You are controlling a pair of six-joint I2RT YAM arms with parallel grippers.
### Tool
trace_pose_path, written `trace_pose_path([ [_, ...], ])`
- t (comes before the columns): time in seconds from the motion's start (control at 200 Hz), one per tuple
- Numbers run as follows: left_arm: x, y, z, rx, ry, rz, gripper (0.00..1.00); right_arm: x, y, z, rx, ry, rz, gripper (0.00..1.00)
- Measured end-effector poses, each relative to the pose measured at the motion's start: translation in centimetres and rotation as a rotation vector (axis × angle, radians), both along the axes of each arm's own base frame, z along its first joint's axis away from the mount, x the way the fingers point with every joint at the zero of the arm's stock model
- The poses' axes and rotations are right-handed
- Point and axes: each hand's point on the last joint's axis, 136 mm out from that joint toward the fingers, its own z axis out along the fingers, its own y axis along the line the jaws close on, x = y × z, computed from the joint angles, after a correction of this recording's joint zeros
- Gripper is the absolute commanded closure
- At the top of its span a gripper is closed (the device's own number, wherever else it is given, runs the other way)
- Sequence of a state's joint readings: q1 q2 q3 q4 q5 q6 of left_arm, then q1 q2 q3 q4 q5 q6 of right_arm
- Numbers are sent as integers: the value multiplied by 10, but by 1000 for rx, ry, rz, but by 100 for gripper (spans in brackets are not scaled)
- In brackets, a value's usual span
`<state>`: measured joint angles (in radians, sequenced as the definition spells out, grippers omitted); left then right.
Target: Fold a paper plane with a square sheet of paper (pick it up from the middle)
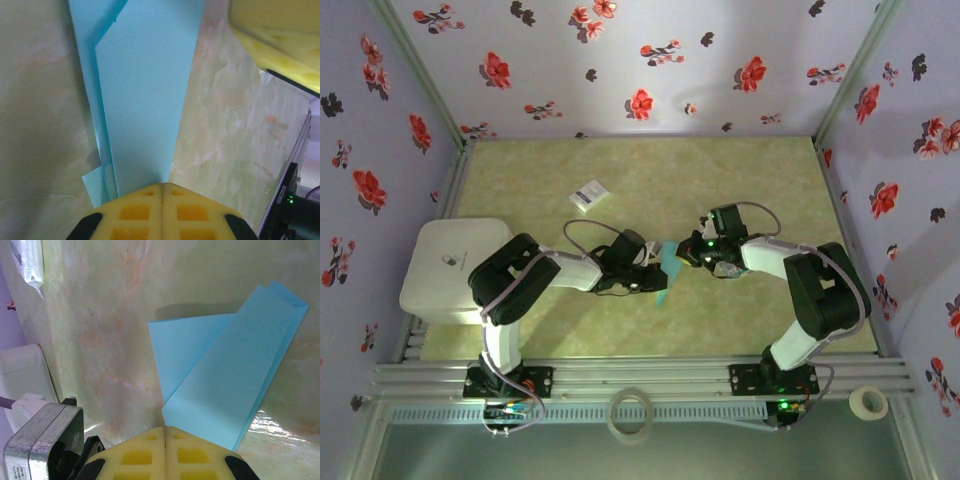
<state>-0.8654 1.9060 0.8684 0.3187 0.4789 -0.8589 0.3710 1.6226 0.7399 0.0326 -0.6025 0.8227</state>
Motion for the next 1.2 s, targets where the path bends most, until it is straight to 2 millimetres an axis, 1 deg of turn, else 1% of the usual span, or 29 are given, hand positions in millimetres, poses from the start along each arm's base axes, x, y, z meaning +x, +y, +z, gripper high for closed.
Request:
trace_pose_path([
  [0.145,0,0,0,0,0,0,100,-5,6,-3,-3,9,21,100],
  [0.255,0,0,0,-1,0,0,100,-10,12,-8,-11,24,41,100],
  [0.37,0,0,0,-1,-1,0,100,-13,13,-13,-17,38,46,100],
  [0.445,0,0,0,-1,-1,0,100,-14,12,-20,-25,50,44,100],
  [0.555,0,1,1,-5,-3,3,100,-20,9,-37,-35,79,45,100],
  [0.735,-3,8,4,25,9,13,99,-18,10,-36,-29,64,44,100],
  [0.89,-8,10,19,26,11,11,96,-17,10,-36,-28,57,42,100],
  [0.945,-8,8,24,18,7,8,94,-17,10,-36,-27,59,36,100],
  [1.11,-6,-6,38,-14,0,-2,93,-16,10,-36,-25,63,30,100],
  [1.2,-2,-12,37,-18,3,-5,93,-16,10,-36,-25,62,30,100],
])
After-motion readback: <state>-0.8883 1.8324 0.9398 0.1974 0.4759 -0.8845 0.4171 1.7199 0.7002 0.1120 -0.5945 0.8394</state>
